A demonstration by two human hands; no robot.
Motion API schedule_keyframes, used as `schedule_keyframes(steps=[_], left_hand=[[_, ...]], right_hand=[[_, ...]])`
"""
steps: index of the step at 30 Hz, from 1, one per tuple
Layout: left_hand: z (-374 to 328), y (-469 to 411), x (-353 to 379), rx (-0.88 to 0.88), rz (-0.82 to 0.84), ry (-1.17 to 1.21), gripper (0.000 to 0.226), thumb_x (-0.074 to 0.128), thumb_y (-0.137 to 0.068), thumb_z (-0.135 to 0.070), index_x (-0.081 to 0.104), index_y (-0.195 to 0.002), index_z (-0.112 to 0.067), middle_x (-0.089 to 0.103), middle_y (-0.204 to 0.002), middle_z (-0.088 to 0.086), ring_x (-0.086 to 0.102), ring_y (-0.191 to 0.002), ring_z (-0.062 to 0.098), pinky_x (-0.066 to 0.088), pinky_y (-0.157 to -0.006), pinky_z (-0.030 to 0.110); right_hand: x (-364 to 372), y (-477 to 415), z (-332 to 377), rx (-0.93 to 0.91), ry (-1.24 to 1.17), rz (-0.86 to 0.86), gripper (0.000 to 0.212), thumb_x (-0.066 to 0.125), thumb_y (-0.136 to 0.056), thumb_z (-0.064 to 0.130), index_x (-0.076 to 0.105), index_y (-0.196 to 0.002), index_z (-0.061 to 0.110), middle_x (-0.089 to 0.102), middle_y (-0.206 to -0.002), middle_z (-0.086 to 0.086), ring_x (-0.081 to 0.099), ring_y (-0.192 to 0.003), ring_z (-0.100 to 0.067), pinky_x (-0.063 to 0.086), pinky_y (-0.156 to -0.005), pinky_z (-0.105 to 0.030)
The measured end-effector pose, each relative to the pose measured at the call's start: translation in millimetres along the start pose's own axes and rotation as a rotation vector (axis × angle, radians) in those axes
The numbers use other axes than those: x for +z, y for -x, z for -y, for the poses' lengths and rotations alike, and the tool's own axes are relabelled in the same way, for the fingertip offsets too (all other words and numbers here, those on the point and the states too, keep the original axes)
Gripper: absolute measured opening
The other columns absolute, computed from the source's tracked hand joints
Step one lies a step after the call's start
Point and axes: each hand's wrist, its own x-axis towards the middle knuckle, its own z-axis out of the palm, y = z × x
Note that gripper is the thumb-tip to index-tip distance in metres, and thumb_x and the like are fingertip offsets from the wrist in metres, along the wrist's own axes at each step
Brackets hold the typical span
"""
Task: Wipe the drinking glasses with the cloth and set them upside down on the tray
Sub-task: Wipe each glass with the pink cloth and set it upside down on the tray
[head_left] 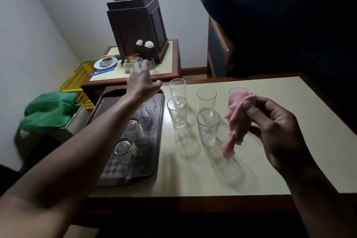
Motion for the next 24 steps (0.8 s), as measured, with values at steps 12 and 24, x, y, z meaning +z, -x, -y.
schedule_keyframes(steps=[12,24], left_hand=[[-98.7,168.2,84.4,-0.278,0.336,0.652,0.092,0.093,-0.071,-0.039,0.043,-0.145,-0.019,0.057,-0.138,0.003,0.056,-0.126,0.023,0.049,-0.103,0.037],[-101.2,240.8,13.9,-0.173,0.697,1.332,0.044,0.075,-0.089,-0.039,0.064,-0.128,-0.021,0.058,-0.104,0.012,0.059,-0.087,0.029,0.053,-0.075,0.038]], right_hand=[[-25.1,25.7,-15.2,0.178,-0.258,-0.133,0.022,0.052,-0.108,0.017,0.072,-0.116,0.015,0.080,-0.105,-0.007,0.077,-0.102,-0.025,0.061,-0.077,-0.038],[-27.7,60.4,15.7,-0.182,0.120,-0.001,0.017,0.056,-0.107,0.021,0.065,-0.121,0.021,0.077,-0.106,0.002,0.075,-0.102,-0.016,0.061,-0.097,-0.045]])
